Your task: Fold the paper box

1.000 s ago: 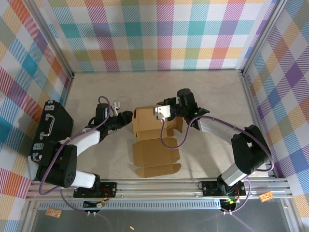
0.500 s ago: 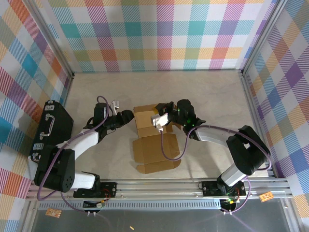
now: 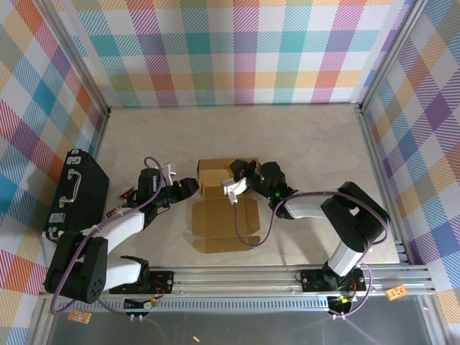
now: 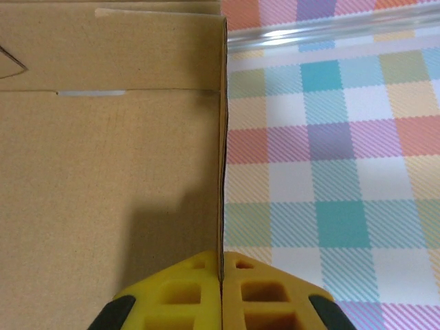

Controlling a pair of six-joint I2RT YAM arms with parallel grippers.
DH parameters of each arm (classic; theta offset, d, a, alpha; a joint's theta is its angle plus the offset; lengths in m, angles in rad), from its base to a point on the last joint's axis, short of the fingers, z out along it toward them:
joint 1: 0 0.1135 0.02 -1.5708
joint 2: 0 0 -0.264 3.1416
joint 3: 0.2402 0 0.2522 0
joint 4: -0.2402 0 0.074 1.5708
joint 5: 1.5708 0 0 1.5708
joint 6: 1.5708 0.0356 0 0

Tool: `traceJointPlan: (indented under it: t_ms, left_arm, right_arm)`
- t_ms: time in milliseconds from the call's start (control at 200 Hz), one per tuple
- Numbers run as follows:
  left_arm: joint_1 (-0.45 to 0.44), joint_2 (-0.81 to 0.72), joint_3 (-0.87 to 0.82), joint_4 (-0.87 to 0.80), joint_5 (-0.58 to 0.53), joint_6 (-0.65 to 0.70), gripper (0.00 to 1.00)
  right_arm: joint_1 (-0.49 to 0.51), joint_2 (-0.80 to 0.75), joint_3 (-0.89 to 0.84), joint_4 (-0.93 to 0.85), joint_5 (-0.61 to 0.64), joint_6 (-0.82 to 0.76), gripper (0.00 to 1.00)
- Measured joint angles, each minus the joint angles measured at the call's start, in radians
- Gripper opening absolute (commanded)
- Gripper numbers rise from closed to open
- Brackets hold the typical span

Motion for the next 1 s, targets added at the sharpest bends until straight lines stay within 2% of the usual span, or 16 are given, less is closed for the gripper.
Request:
traceJointPlan:
  t_ms: [335,505,695,840,1000]
  left_arm:
    - [-0.002,0.035,-0.001,0.021,-0.029,0.035,0.59]
    - [-0.058,-0.03,-0.056,0.057,-0.082,0.071,0.61]
    - [-0.159,-0.113,-0.142,0.14,-0.151,0.187,0.62]
    - [-0.17,-0.12,-0.182,0.22,-0.216,0.264,0.6]
    - [-0.172,-0.05,-0.178,0.319,-0.271,0.331,0.54]
  right_arm:
    - [0.005,0.113,-0.02,0.218,0.058,0.002,0.0]
    - [0.006,0.116,-0.026,0.236,0.06,0.003,0.0]
    - [0.008,0.116,-0.032,0.249,0.063,0.003,0.0]
    - [0.008,0.116,-0.032,0.253,0.063,0.003,0.0]
    - [0.008,0.116,-0.035,0.259,0.062,0.003,0.0]
